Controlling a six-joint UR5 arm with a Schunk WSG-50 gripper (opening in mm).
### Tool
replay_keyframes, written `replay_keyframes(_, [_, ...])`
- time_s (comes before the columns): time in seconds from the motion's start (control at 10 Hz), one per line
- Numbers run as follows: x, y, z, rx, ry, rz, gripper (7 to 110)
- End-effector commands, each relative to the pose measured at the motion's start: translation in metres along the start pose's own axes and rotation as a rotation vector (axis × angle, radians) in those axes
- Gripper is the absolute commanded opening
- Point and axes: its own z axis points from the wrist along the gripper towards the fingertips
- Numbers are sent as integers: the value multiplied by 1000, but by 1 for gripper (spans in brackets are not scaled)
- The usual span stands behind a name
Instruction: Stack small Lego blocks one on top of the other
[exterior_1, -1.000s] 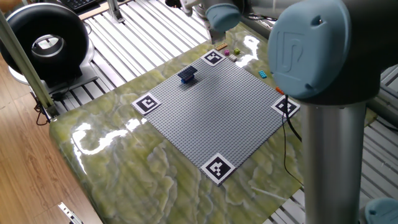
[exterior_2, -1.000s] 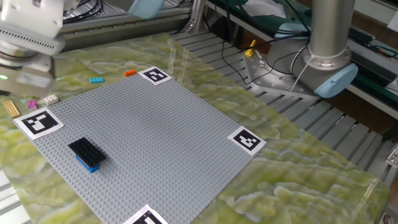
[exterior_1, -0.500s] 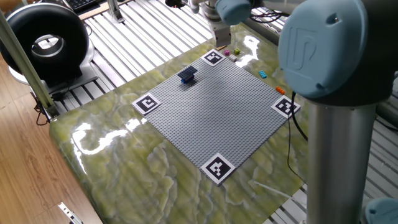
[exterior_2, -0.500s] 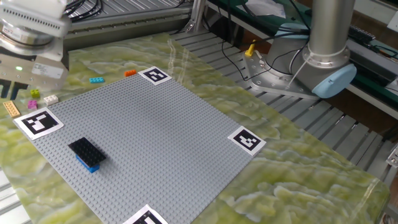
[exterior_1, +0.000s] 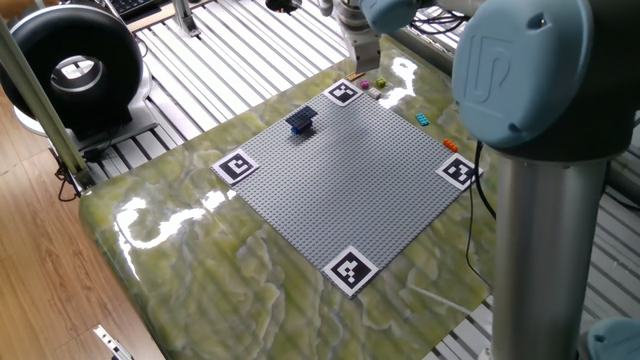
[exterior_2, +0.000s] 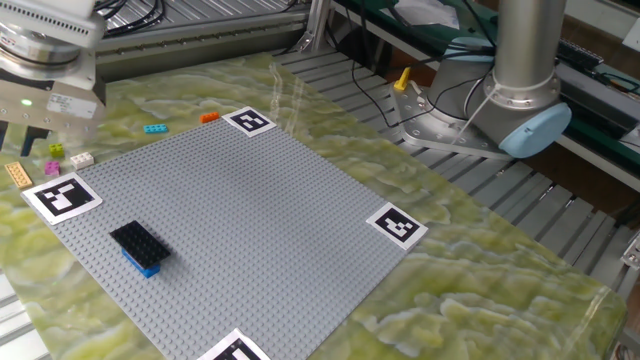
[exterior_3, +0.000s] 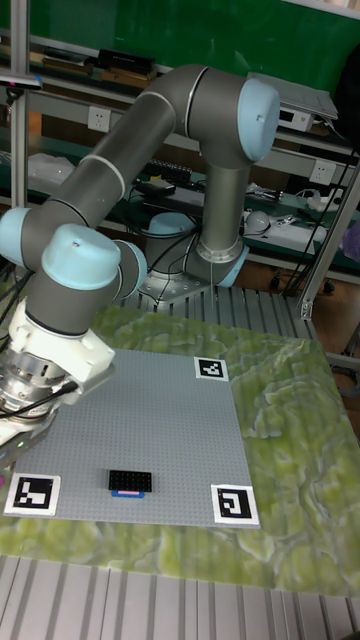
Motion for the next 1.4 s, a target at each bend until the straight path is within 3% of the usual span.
replay_keyframes(0.0, [-5, 9, 2, -49, -39, 54, 22])
replay_keyframes(0.1, [-11, 18, 3, -93, -58, 70, 22])
replay_keyframes(0.4, [-14, -7, 6, -23, -47, 35, 22])
replay_keyframes(0.6, [-12, -11, 8, -5, -39, 23, 22])
replay_keyframes(0.7, [-9, 9, 8, -70, -52, 41, 22])
replay_keyframes(0.8, [-3, 23, 6, -107, -60, 43, 22])
replay_keyframes(1.0, [11, 55, -9, -204, -49, 24, 22])
replay_keyframes(1.1, [16, 64, -14, -218, -53, -22, 22])
replay_keyframes(1.3, [12, 91, -21, -307, -108, -142, 22])
